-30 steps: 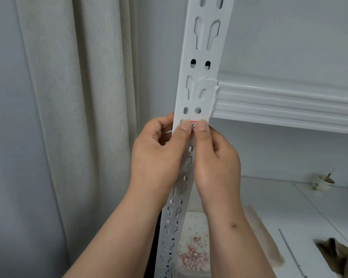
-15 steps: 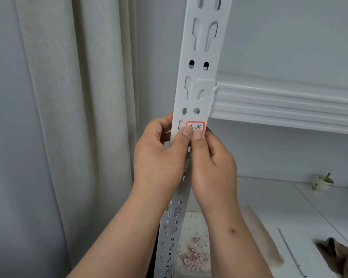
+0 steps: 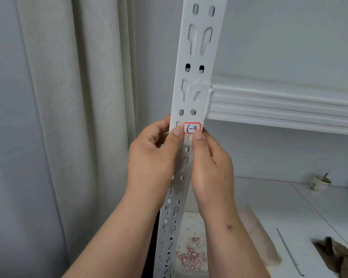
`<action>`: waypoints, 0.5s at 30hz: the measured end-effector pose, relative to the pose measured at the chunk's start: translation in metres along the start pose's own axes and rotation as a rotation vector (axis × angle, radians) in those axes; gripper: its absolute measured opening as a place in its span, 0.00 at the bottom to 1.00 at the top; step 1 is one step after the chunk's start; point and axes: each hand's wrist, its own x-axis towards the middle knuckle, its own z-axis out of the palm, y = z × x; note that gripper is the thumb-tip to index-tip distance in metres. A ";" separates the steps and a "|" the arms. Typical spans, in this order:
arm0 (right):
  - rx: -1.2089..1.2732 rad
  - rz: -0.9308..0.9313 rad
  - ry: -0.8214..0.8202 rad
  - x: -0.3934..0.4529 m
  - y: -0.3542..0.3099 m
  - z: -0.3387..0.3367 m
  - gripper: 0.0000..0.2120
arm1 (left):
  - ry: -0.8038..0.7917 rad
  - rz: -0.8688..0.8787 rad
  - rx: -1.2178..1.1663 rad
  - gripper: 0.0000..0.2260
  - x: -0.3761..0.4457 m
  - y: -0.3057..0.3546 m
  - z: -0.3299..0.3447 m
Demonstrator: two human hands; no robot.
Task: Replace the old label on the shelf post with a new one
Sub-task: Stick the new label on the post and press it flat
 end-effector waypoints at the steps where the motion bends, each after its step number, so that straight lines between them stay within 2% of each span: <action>1: 0.008 0.001 0.002 0.000 0.001 0.000 0.14 | 0.004 0.003 0.007 0.10 0.000 0.000 0.000; 10: 0.022 -0.013 -0.008 -0.001 0.007 0.001 0.20 | 0.033 0.017 0.076 0.12 0.000 0.001 0.000; 15: -0.074 -0.042 -0.040 -0.009 0.006 -0.004 0.14 | -0.010 0.024 0.174 0.14 -0.004 0.000 -0.004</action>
